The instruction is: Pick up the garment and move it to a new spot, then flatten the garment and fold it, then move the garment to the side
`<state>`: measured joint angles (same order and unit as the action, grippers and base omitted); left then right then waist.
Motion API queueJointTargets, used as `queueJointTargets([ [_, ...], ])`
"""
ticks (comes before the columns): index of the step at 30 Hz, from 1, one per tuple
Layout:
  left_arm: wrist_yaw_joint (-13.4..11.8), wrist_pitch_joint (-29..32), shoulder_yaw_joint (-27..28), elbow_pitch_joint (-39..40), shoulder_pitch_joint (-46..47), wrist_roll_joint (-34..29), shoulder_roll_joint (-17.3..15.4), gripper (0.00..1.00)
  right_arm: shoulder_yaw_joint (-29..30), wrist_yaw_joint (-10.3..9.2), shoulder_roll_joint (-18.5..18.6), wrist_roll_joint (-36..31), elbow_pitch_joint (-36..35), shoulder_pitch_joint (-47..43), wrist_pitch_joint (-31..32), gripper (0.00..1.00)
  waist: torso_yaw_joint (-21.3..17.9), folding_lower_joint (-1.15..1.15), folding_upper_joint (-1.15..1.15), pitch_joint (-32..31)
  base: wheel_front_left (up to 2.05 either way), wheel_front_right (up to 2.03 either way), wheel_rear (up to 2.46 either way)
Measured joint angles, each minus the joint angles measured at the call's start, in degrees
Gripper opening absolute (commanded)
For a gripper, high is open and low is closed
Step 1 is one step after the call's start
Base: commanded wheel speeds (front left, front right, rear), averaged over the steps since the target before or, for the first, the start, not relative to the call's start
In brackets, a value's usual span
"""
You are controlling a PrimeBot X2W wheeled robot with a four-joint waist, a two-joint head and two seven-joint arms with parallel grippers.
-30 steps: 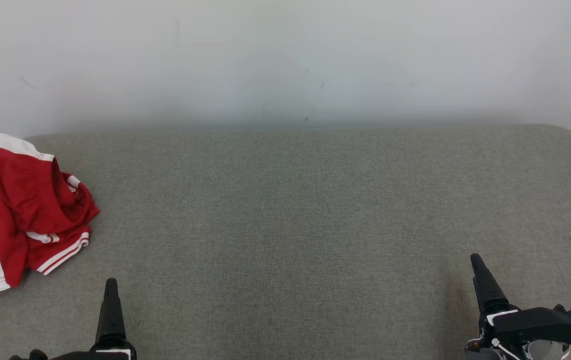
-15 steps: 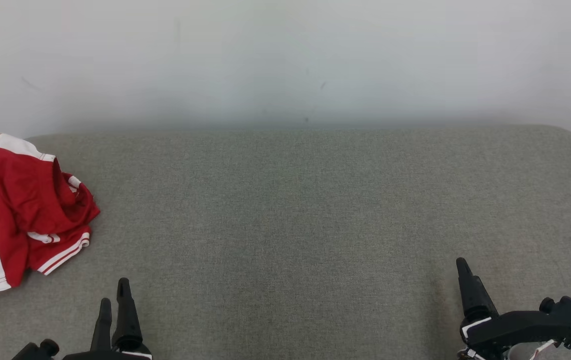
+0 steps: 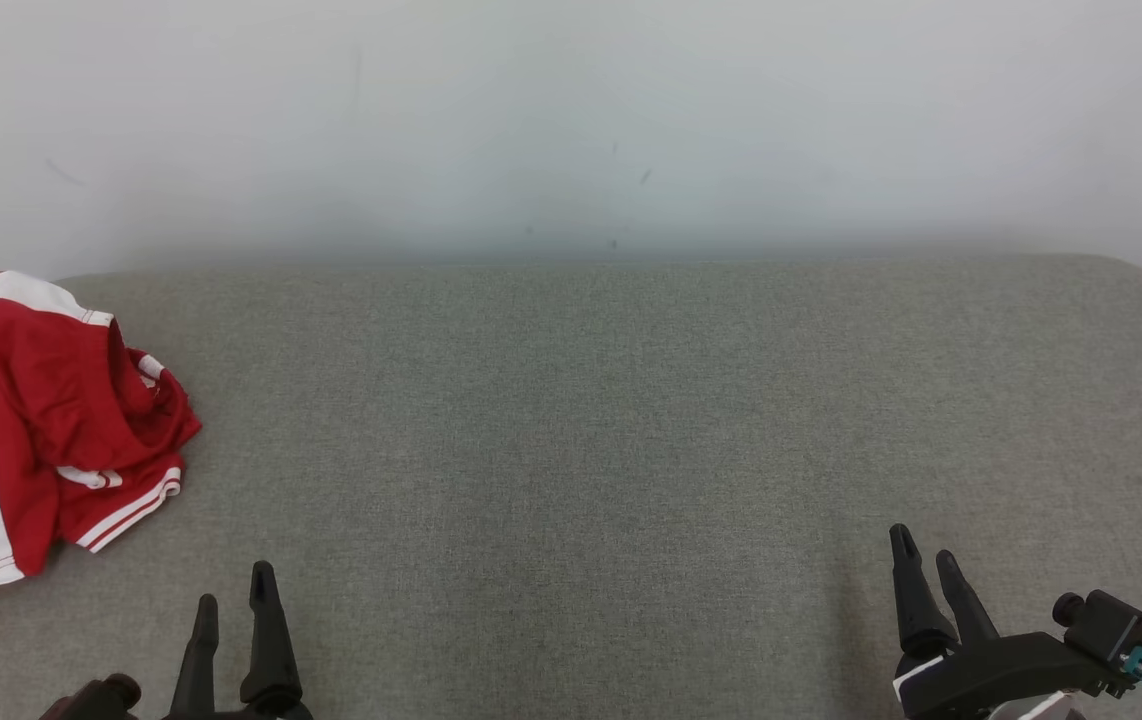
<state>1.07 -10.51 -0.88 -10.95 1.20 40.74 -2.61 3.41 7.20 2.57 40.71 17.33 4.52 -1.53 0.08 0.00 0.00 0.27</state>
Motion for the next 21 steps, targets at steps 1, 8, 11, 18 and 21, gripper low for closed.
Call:
queueJointTargets([
  [1,0.0,0.0,0.1,0.0,-0.1,-0.7,0.0,1.00,-0.1,0.00,0.0,-0.8,-0.1,0.0,-0.2,1.00,0.0,0.00,0.00,0.0,0.00,0.00,0.00],
  [8,0.0,-0.5,0.8,0.4,-1.0,-6.2,0.0,1.00,-1.1,0.01,0.0,-6.5,-0.8,-0.9,-1.9,1.00,0.0,0.00,0.00,-0.2,0.00,0.00,0.00],
  [11,-0.1,-0.8,0.7,0.5,-1.1,-8.5,0.0,1.00,-1.7,0.01,0.0,-8.7,-1.1,-1.1,-2.6,1.00,0.0,0.00,0.00,-0.2,0.00,0.00,0.00],
  [18,-0.1,-1.3,0.4,0.6,-1.2,-13.5,-0.1,1.00,-2.5,0.01,0.1,-13.0,-1.6,-1.6,-4.1,1.00,0.1,0.00,0.00,-0.1,0.00,0.00,0.00],
  [21,0.0,-1.5,0.1,0.6,-1.2,-15.2,-0.3,1.00,-2.8,0.02,0.1,-14.6,-1.7,-2.1,-4.8,1.00,0.1,0.00,0.00,-0.1,0.00,0.00,0.00],
])
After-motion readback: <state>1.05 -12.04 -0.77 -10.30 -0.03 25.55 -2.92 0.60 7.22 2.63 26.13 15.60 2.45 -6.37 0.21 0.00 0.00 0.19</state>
